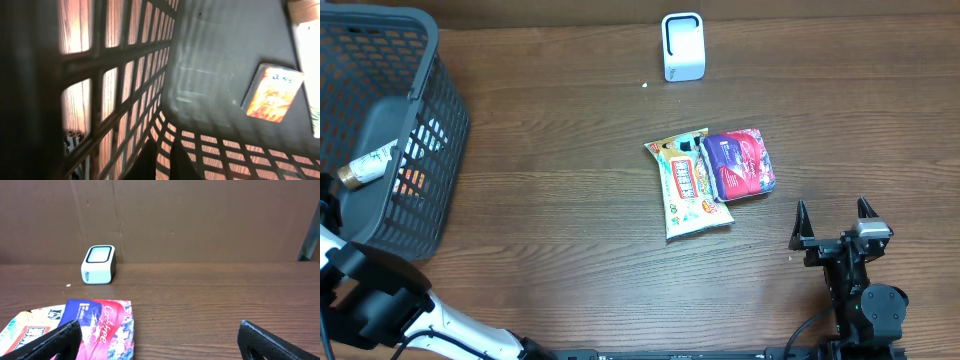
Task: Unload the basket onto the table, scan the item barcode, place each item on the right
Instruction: 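Lower the left gripper onto the orange Kleenex pack and close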
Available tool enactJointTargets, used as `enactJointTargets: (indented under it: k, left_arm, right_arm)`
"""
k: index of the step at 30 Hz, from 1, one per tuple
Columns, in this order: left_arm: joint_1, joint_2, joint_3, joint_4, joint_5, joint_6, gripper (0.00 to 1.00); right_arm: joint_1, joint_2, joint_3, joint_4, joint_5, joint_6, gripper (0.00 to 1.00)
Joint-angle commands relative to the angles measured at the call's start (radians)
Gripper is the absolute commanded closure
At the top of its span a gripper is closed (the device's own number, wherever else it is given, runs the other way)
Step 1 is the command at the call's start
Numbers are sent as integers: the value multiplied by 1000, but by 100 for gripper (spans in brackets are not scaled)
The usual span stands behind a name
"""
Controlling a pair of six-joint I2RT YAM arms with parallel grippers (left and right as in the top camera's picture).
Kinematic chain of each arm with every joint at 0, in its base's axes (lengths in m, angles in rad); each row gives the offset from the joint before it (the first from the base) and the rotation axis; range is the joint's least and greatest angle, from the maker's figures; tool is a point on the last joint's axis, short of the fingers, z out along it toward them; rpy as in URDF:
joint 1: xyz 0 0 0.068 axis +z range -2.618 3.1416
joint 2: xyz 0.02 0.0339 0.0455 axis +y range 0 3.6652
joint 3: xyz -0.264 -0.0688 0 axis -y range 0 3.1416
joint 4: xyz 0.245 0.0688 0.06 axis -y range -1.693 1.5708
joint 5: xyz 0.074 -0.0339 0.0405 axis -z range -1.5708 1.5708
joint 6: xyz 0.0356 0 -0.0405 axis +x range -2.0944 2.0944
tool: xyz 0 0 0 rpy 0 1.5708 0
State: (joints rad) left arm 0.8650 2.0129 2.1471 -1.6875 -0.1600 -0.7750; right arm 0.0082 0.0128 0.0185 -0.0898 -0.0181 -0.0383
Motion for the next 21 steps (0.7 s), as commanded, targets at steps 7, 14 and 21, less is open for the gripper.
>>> enactJointTargets:
  k: [7,14,21]
  left_arm:
    - [-8,-24,0,164,133,133,95]
    - [-80,-23,0,362,267,309,67]
    - [-248,-12,-1,418,66,375,39]
  right_arm:
    - [-2,-10,-10,6,10,-4,0]
    - [-2,-10,-10,6,10,-4,0]
    - [-2,-10,-10,6,10,-4,0]
